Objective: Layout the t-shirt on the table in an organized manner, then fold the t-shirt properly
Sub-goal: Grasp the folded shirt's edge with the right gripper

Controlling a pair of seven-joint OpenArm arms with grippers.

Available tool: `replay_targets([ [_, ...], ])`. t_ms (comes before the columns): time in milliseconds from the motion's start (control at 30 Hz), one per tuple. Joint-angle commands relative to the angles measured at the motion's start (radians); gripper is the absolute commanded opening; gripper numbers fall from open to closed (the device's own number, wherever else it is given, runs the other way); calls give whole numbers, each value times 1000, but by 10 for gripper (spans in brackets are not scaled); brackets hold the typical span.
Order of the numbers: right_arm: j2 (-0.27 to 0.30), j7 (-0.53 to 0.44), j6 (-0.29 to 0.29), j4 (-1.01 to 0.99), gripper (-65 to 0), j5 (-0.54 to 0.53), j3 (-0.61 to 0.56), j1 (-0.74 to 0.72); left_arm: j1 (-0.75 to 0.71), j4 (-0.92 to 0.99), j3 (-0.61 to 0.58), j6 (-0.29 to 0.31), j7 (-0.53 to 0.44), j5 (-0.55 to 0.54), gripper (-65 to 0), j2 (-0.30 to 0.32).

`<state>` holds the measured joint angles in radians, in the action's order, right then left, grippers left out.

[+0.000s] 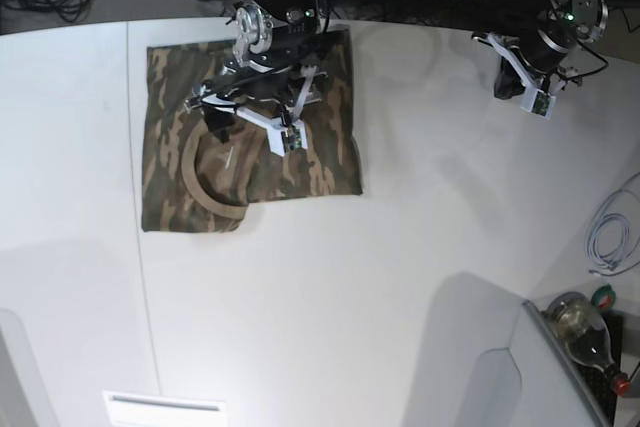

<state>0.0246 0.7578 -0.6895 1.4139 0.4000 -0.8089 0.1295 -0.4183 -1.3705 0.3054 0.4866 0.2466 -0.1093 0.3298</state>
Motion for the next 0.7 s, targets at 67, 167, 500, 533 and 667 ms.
replay_targets([
  [67,-8,-16,-9,12,-182,24,47,-4,-3,-13,7,-2,-22,-11,-650,18],
  [167,-2,-16,-9,11,-183,24,81,-3,-3,-13,7,-2,-23,-11,-650,18],
  [500,-2,-25,-9,-83,-584,24,78,-20,-3,-13,7,-2,-23,-11,-650,18],
  [533,-2,-25,-9,-75,-644,24,78,-18,-3,-13,7,-2,-23,-11,-650,18],
  [667,-4,-25,-9,41,-644,24,61,22,0,-13,-2,-2,-23,-11,-650,15],
])
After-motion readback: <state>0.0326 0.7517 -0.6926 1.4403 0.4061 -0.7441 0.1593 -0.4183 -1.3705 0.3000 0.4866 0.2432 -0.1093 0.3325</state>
